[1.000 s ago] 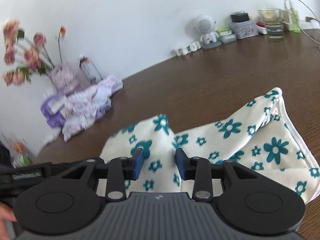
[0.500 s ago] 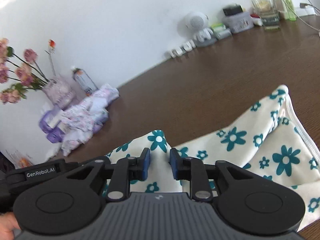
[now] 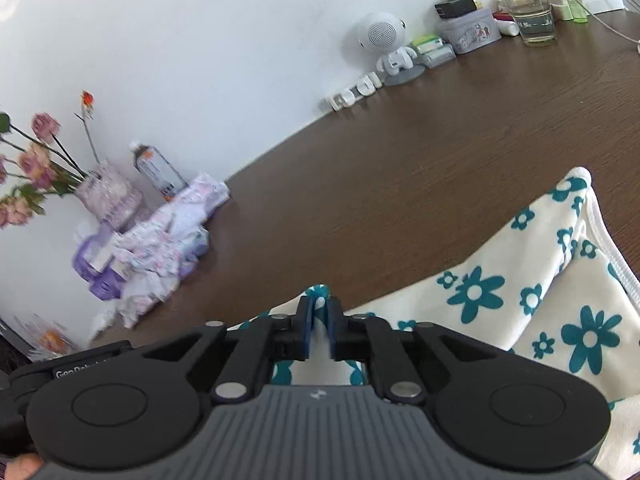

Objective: Fold clothes

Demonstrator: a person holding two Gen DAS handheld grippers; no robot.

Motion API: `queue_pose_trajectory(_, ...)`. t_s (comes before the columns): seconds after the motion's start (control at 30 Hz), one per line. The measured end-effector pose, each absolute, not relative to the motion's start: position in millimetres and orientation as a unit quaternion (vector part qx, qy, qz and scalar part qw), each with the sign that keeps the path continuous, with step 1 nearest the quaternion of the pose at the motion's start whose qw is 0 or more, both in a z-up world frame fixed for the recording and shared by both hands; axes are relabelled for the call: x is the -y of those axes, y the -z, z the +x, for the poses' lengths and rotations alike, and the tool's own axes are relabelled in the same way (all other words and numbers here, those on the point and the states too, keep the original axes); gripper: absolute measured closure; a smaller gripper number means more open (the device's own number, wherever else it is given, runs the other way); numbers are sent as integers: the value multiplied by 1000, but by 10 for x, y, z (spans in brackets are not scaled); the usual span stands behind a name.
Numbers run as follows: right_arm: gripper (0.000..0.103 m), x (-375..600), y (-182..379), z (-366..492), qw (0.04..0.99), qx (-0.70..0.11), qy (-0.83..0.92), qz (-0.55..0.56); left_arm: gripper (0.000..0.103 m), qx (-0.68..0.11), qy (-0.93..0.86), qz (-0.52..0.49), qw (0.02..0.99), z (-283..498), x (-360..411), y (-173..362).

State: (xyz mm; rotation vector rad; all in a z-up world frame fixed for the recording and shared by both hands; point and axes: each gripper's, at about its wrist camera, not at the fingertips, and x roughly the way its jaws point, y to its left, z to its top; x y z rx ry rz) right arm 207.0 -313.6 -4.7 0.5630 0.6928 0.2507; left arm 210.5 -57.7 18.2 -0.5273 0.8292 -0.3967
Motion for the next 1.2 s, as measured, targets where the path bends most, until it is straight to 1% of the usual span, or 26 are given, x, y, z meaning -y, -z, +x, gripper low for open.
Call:
queue_pose_trajectory(0.03,86,3154,45,2073,893,-333,-124,278,67,-393,193,-247,865,2118,587,-185)
queue_pose_trajectory(0.07,88,3162,52,2088,891,-336,-123,279,81,-390,197,-241,866,2132,598,-188)
queue_pose_trajectory(0.1,95,3153,60,2109,890,-341,-125,275,94,-397,208,-239,861,2153,618,-178)
queue_pose_trajectory(0.17,94,3160,57,2096,888,-347,-129,274,90,-404,209,-250,855,2155,590,-183)
queue_pose_trajectory(0.2,91,3180,44,2065,887,-346,-132,277,73,-409,206,-254,852,2141,552,-200)
queue_pose_trajectory(0.23,81,3199,30,2034,885,-346,-134,279,49,-414,202,-258,849,2128,513,-218)
queue_pose_trajectory(0.27,72,3231,18,1984,882,-349,-143,283,44,-412,198,-265,849,2085,463,-229)
queue_pose_trajectory(0.3,62,3263,19,1929,878,-350,-152,290,44,-407,198,-268,851,2037,423,-241)
queue_pose_trajectory(0.37,63,3300,34,1824,872,-354,-158,299,45,-411,195,-274,847,1963,397,-219)
queue_pose_trajectory(0.4,68,3286,52,1788,875,-356,-149,292,52,-413,194,-277,846,1927,384,-208)
queue_pose_trajectory(0.43,83,3262,78,1769,879,-358,-137,285,78,-418,201,-284,839,1917,395,-176)
queue_pose_trajectory(0.47,86,3257,112,1756,878,-355,-135,292,88,-422,213,-293,831,1927,417,-135)
queue_pose_trajectory(0.57,88,3241,81,1711,881,-348,-134,290,87,-416,205,-302,833,1880,421,-136)
queue_pose_trajectory(0.6,84,3232,59,1693,883,-347,-134,286,82,-416,206,-300,833,1863,415,-157)
queue_pose_trajectory(0.63,82,3241,30,1660,885,-346,-135,282,66,-419,199,-302,833,1838,395,-175)
queue_pose_trajectory(0.7,77,3259,-9,1574,890,-339,-132,275,51,-423,189,-302,833,1782,360,-204)
queue_pose_trajectory(0.77,77,3255,-29,1506,896,-336,-124,262,57,-428,197,-293,832,1741,383,-192)
queue_pose_trajectory(0.8,83,3241,-3,1502,894,-339,-126,264,81,-433,209,-296,825,1745,408,-159)
queue_pose_trajectory(0.83,96,3223,32,1505,891,-342,-130,268,89,-434,211,-298,824,1751,420,-137)
queue_pose_trajectory(0.97,95,3176,44,1470,896,-338,-128,258,87,-435,209,-297,824,1698,391,-128)
queue_pose_trajectory(1.0,89,3198,27,1447,895,-338,-132,259,77,-435,208,-296,825,1678,377,-133)
queue_pose_trajectory(1.03,79,3222,12,1422,894,-337,-136,262,62,-435,207,-295,825,1659,363,-138)
queue_pose_trajectory(1.07,70,3244,10,1393,892,-338,-142,265,56,-435,206,-294,826,1639,348,-142)
queue_pose_trajectory(1.1,58,3266,10,1361,890,-338,-149,268,54,-437,202,-288,828,1609,350,-143)
queue_pose_trajectory(1.17,60,3251,45,1337,887,-342,-150,270,59,-442,210,-285,824,1591,386,-98)
queue_pose_trajectory(1.2,80,3229,72,1337,886,-345,-146,272,82,-445,218,-286,820,1587,408,-68)
